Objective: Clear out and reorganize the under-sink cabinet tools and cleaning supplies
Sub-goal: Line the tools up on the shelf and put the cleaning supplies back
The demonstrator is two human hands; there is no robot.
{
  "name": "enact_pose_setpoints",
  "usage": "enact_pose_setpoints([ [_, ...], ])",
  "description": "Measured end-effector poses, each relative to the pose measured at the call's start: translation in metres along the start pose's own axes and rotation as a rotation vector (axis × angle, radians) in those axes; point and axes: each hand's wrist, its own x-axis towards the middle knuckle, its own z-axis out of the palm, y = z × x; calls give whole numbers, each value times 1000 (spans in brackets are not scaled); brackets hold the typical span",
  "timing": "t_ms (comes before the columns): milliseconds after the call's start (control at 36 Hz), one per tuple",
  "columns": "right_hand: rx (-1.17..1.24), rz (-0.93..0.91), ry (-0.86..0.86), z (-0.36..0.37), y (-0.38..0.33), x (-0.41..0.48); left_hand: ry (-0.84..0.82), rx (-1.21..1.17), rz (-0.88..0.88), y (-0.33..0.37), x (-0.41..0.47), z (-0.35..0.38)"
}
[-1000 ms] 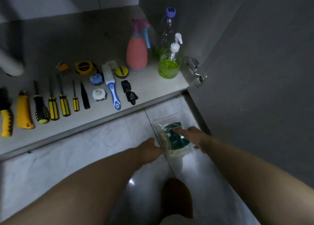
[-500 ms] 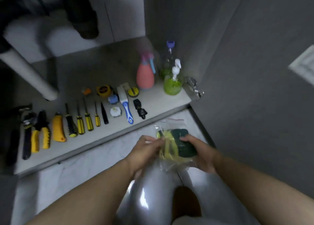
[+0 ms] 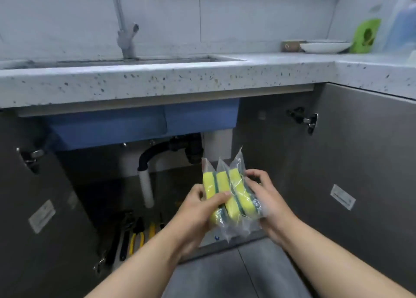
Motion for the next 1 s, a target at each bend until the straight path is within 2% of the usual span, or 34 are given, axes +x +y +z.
enact_pose_setpoints([
  [111, 23, -98, -104, 21, -17, -25, 79, 60, 132, 9, -18, -7],
  [194, 56, -56, -276, 26, -18, -37, 103, 68, 201, 4, -21, -14],
  [306, 1, -65, -379, 28, -6, -40, 95, 106, 256, -4, -17, -18],
  [667, 61, -151, -304, 6, 5, -19, 61, 266, 375, -9, -4, -11],
  [1000, -11, -158, -292, 7, 4, -17, 43, 235, 320, -14, 6, -6],
])
